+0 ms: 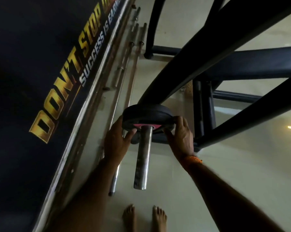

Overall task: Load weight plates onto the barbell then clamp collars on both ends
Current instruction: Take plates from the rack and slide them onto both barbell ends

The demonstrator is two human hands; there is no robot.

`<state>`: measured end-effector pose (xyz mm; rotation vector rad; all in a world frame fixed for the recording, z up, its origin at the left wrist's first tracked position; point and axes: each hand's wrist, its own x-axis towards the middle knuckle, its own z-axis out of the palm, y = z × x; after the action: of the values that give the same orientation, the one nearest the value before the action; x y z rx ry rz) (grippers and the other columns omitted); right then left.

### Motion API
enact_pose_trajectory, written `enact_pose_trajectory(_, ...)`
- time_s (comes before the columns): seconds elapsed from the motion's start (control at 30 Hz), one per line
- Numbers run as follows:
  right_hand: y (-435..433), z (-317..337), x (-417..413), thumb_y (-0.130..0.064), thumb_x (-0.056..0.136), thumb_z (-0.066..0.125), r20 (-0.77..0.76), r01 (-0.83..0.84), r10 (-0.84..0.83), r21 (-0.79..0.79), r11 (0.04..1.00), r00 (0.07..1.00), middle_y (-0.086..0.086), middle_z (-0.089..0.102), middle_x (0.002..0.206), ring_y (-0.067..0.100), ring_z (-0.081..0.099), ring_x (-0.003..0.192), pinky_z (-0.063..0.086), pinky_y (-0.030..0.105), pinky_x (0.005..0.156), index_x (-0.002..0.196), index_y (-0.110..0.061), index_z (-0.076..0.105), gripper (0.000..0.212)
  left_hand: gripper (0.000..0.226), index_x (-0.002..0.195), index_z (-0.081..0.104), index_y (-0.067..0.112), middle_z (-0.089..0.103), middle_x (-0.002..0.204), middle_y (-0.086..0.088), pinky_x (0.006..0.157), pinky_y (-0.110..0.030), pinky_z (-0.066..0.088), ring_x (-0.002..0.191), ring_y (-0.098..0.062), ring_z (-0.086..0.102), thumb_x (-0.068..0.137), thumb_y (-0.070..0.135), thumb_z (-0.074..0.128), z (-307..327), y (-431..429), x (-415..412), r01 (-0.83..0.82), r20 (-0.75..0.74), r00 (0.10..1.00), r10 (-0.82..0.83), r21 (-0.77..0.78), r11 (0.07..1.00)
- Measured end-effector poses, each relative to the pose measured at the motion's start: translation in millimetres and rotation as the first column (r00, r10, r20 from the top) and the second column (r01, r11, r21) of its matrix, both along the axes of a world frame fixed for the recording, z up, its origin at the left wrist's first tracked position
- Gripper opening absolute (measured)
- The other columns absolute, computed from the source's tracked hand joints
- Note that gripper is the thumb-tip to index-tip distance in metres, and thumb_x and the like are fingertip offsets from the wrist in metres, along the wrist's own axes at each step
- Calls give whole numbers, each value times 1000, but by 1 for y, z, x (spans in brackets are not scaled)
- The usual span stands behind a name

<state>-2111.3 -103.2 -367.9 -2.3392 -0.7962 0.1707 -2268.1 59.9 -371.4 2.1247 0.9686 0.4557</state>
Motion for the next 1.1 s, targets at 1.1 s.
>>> enact_pose_trajectory(1.1, -81, -20, -112, -6, 87, 70, 15, -164, 163, 23, 986, 986, 0, 63, 108, 18, 61, 97, 60, 36, 77, 105, -17, 57, 25, 38, 114, 66, 14, 71, 112, -3, 82, -15, 43, 109, -18, 63, 80, 19, 82, -23, -63, -112, -55, -13, 998, 55, -71, 996)
